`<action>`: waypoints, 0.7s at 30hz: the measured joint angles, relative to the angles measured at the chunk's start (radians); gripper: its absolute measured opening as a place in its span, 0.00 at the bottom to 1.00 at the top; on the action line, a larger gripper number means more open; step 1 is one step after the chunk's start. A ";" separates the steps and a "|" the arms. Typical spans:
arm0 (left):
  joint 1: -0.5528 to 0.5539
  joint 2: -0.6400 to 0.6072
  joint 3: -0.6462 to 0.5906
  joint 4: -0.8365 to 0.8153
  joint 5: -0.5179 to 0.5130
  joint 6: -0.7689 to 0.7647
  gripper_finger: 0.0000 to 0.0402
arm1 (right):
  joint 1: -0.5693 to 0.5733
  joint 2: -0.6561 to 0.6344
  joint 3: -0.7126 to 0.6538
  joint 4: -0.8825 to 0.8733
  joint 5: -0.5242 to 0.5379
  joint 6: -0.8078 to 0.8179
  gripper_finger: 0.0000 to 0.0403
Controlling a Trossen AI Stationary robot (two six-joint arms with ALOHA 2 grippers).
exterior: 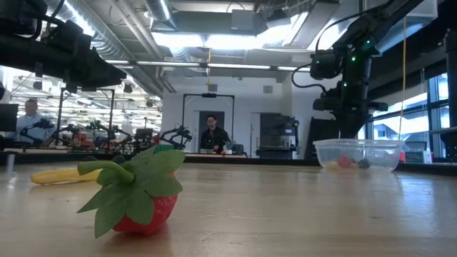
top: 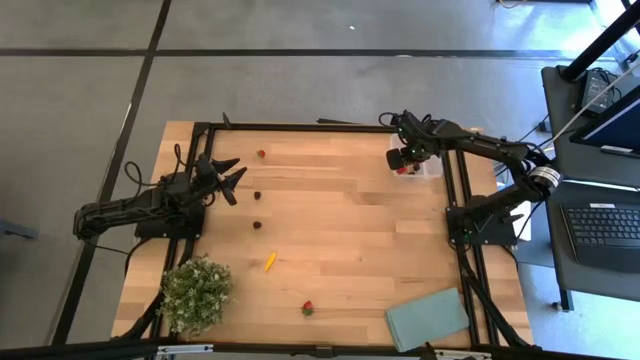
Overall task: Pick and placing Produce into tupperware
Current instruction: Put the blueberry into the transparent bin
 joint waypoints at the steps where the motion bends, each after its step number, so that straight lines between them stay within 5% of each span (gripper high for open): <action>1: 0.000 0.000 0.000 0.000 0.000 0.000 0.45 | 0.000 0.000 0.000 0.001 0.000 -0.003 0.21; 15: 0.000 0.000 0.000 0.000 0.000 0.001 0.45 | -0.008 0.000 0.000 0.019 0.012 -0.058 0.22; 21: 0.000 0.000 0.000 0.000 0.000 0.001 0.45 | -0.008 0.000 0.000 0.037 0.011 -0.051 0.31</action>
